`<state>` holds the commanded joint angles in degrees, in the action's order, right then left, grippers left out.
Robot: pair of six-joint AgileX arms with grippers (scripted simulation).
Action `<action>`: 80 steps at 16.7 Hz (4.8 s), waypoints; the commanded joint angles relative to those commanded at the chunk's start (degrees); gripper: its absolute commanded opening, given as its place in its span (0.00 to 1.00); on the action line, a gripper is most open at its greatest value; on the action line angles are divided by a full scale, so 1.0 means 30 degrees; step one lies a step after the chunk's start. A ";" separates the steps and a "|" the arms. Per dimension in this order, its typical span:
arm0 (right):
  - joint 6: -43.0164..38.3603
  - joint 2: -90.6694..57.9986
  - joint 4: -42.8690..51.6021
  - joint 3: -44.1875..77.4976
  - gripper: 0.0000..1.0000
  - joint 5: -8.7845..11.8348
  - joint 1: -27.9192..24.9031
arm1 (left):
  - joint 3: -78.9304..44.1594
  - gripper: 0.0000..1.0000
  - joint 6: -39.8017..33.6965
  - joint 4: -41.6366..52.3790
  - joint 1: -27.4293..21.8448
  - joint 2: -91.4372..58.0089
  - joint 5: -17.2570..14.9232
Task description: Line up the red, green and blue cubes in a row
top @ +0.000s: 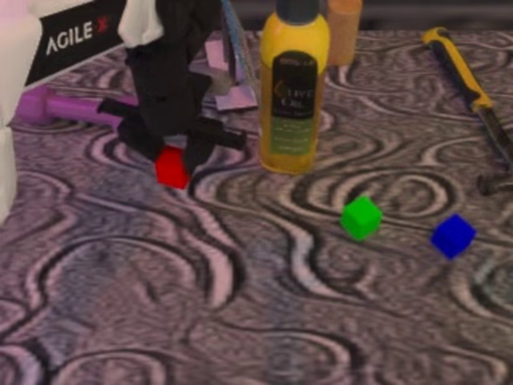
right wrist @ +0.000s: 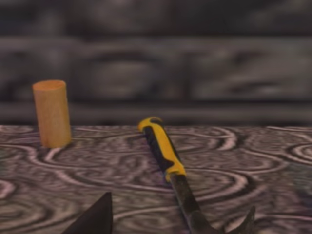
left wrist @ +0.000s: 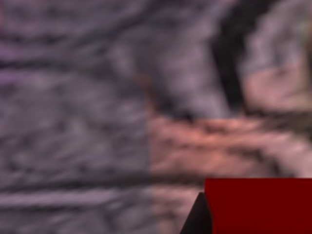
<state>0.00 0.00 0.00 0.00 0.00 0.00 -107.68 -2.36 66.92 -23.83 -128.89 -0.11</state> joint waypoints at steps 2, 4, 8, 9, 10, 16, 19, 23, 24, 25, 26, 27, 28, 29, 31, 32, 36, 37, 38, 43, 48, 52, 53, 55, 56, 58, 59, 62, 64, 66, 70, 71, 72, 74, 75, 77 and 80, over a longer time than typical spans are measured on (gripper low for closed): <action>0.0000 0.0000 0.0000 0.0000 1.00 0.0000 0.0000 | -0.0245 0.00 0.0010 0.0291 0.0028 0.0169 0.0001; 0.0000 0.0000 0.0000 0.0000 1.00 0.0000 0.0000 | -0.0245 0.00 0.0010 0.0291 0.0028 0.0169 0.0001; 0.0000 0.0000 0.0000 0.0000 1.00 0.0000 0.0000 | 0.0481 0.00 -0.0659 0.0085 -0.0465 0.0690 0.0044; 0.0000 0.0000 0.0000 0.0000 1.00 0.0000 0.0000 | 0.1047 0.00 -0.1280 -0.0037 -0.0767 0.1161 0.0073; 0.0000 0.0000 0.0000 0.0000 1.00 0.0000 0.0000 | 0.1750 0.00 -0.2104 -0.0178 -0.1140 0.1734 0.0109; 0.0000 0.0000 0.0000 0.0000 1.00 0.0000 0.0000 | 0.7782 0.00 -0.9755 -0.1212 -0.4165 0.6211 0.0371; 0.0000 0.0000 0.0000 0.0000 1.00 0.0000 0.0000 | 1.0078 0.00 -1.2204 -0.1714 -0.5410 0.8133 0.0485; 0.0000 0.0000 0.0000 0.0000 1.00 0.0000 0.0000 | 1.0681 0.00 -1.2847 -0.1890 -0.5801 0.8747 0.0528; 0.0000 0.0000 0.0000 0.0000 1.00 0.0000 0.0000 | 1.0681 0.00 -1.2847 -0.1890 -0.5801 0.8747 0.0528; 0.0000 0.0000 0.0000 0.0000 1.00 0.0000 0.0000 | 1.0640 0.00 -1.2792 -0.1841 -0.5711 0.8669 0.0517; 0.0000 0.0000 0.0000 0.0000 1.00 0.0000 0.0000 | 1.0685 0.00 -1.2790 -0.1904 -0.5711 0.8653 0.0518; 0.0000 0.0000 0.0000 0.0000 1.00 0.0000 0.0000 | 1.0856 0.00 -1.2794 -0.2160 -0.5708 0.8577 0.0521; 0.0000 0.0000 0.0000 0.0000 1.00 0.0000 0.0000 | 1.1139 0.00 -1.2800 -0.2596 -0.5699 0.8453 0.0524; 0.0000 0.0000 0.0000 0.0000 1.00 0.0000 0.0000 | 1.1512 0.00 -1.2805 -0.3158 -0.5692 0.8282 0.0524; 0.0000 0.0000 0.0000 0.0000 1.00 0.0000 0.0000 | 1.2406 0.00 -1.2821 -0.4534 -0.5686 0.7821 0.0516; 0.0000 0.0000 0.0000 0.0000 1.00 0.0000 0.0000 | 1.2876 0.00 -1.2816 -0.5254 -0.5698 0.7578 0.0510; 0.0000 0.0000 0.0000 0.0000 1.00 0.0000 0.0000 | 1.4044 0.00 -1.2786 -0.7029 -0.5767 0.6975 0.0518; 0.0000 0.0000 0.0000 0.0000 1.00 0.0000 0.0000 | 1.4053 0.00 -1.2786 -0.7041 -0.5768 0.6970 0.0518; 0.0000 0.0000 0.0000 0.0000 1.00 0.0000 0.0000 | 1.4053 0.00 -1.2786 -0.7041 -0.5768 0.6970 0.0518; 0.0000 0.0000 0.0000 0.0000 1.00 0.0000 0.0000 | 1.4053 0.30 -1.2786 -0.7041 -0.5768 0.6970 0.0518; 0.0000 0.0000 0.0000 0.0000 1.00 0.0000 0.0000 | 1.4053 0.68 -1.2786 -0.7041 -0.5768 0.6970 0.0518; 0.0000 0.0000 0.0000 0.0000 1.00 0.0000 0.0000 | 1.4053 0.98 -1.2786 -0.7041 -0.5768 0.6970 0.0518; 0.0000 0.0000 0.0000 0.0000 1.00 0.0000 0.0000 | 1.4053 1.00 -1.2786 -0.7041 -0.5768 0.6970 0.0518; 0.0000 0.0000 0.0000 0.0000 1.00 0.0000 0.0000 | 1.4053 1.00 -1.2786 -0.7041 -0.5768 0.6970 0.0518; 0.0000 0.0000 0.0000 0.0000 1.00 0.0000 0.0000 | 1.4053 1.00 -1.2786 -0.7041 -0.5768 0.6970 0.0518; 0.0000 0.0000 0.0000 0.0000 1.00 0.0000 0.0000 | 1.4053 1.00 -1.2786 -0.7041 -0.5768 0.6970 0.0518; 0.0000 0.0000 0.0000 0.0000 1.00 0.0000 0.0000 | 1.4053 1.00 -1.2786 -0.7041 -0.5768 0.6970 0.0518; 0.0000 0.0000 0.0000 0.0000 1.00 0.0000 0.0000 | 1.3989 1.00 -1.2790 -0.6972 -0.5759 0.6999 0.0519; 0.0000 0.0000 0.0000 0.0000 1.00 0.0000 0.0000 | 1.3443 1.00 -1.2866 -0.6242 -0.5724 0.7259 0.0526; 0.0000 0.0000 0.0000 0.0000 1.00 0.0000 0.0000 | 1.2605 1.00 -1.2952 -0.4762 -0.5630 0.7768 0.0530; 0.0000 0.0000 0.0000 0.0000 1.00 0.0000 0.0000 | 1.1071 1.00 -1.2971 -0.2129 -0.5534 0.8811 0.0530; 0.0000 0.0000 0.0000 0.0000 1.00 0.0000 0.0000 | 1.0937 1.00 -1.2960 -0.1949 -0.5516 0.8946 0.0531; 0.0000 0.0000 0.0000 0.0000 1.00 0.0000 0.0000 | 1.0925 1.00 -1.2959 -0.1933 -0.5513 0.8959 0.0532; 0.0000 0.0000 0.0000 0.0000 1.00 0.0000 0.0000 | 1.0976 1.00 -1.2957 -0.1986 -0.5614 0.8885 0.0531; 0.0000 0.0000 0.0000 0.0000 1.00 0.0000 0.0000 | 1.0976 1.00 -1.2957 -0.1986 -0.5614 0.8885 0.0531; 0.0038 -0.0582 0.0424 0.0582 1.00 0.0001 -0.0175 | 1.1440 1.00 -1.2921 -0.2339 -0.5326 0.9359 0.0555; 0.0173 -0.2964 0.2017 0.2940 1.00 0.0020 -0.0861 | 1.3199 1.00 -1.2742 -0.3639 -0.4229 1.1327 0.0659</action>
<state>0.52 -8.89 6.05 8.82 0.06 -2.58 -68.08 -40.59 56.00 -36.52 -94.91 1.87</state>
